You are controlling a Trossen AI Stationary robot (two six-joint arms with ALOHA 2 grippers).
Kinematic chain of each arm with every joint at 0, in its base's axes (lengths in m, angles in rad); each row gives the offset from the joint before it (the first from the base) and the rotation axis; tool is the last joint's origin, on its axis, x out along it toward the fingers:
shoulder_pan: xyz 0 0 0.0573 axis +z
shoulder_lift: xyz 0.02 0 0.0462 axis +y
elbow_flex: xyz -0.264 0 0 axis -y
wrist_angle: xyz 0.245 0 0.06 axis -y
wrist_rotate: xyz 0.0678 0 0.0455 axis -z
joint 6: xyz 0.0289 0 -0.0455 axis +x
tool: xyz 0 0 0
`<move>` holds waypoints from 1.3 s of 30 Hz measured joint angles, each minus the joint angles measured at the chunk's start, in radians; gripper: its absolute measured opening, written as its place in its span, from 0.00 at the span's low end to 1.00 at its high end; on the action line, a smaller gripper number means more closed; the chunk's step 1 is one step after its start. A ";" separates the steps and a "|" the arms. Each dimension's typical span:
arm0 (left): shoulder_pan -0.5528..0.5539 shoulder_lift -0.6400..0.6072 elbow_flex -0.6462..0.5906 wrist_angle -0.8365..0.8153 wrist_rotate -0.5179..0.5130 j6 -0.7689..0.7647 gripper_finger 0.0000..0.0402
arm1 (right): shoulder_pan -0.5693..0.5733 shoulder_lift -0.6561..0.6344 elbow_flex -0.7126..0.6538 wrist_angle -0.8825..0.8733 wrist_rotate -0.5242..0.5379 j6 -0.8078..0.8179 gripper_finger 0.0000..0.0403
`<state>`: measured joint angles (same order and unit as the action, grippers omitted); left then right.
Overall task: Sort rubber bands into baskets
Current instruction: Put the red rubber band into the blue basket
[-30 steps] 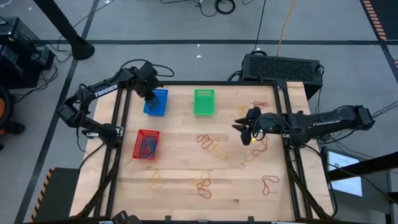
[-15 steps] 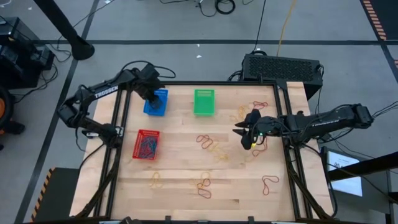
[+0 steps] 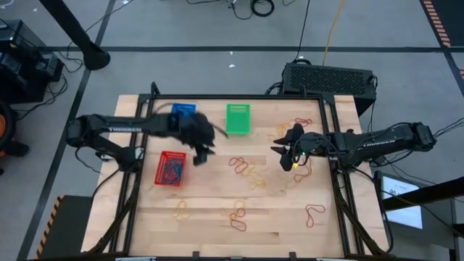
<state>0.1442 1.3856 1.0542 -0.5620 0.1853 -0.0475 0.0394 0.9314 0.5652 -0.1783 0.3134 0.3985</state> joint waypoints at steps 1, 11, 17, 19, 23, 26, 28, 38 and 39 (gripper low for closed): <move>-0.043 0.012 0.000 0.024 -0.024 0.000 0.38 | -0.001 0.000 0.000 0.001 0.000 0.000 0.33; -0.302 0.209 0.000 0.414 0.048 0.008 0.38 | 0.000 0.000 0.000 0.001 -0.001 0.006 0.33; -0.370 0.340 0.040 0.465 0.073 0.013 0.38 | 0.000 0.000 0.000 0.002 -0.001 0.006 0.33; -0.382 0.386 0.070 0.466 0.076 0.040 0.38 | 0.000 0.001 0.000 0.003 -0.001 0.000 0.33; -0.403 0.481 0.159 0.449 0.077 0.079 0.38 | 0.000 0.001 0.000 0.039 -0.001 -0.029 0.33; -0.418 0.551 0.246 0.388 0.079 0.107 0.38 | 0.000 0.001 0.000 0.064 -0.001 -0.048 0.33; -0.428 0.594 0.297 0.330 0.078 0.114 0.38 | 0.000 0.001 0.000 0.073 -0.001 -0.052 0.33; -0.494 0.745 0.440 0.243 0.041 0.084 0.38 | 0.000 0.001 0.000 0.086 -0.005 -0.056 0.33; -0.497 0.754 0.450 0.244 0.040 0.080 0.38 | 0.000 0.001 0.000 0.086 -0.005 -0.056 0.33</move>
<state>-0.3524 2.1391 1.5038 -0.3184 0.2252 0.0321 0.0391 0.9321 0.5652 -0.0928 0.3084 0.3428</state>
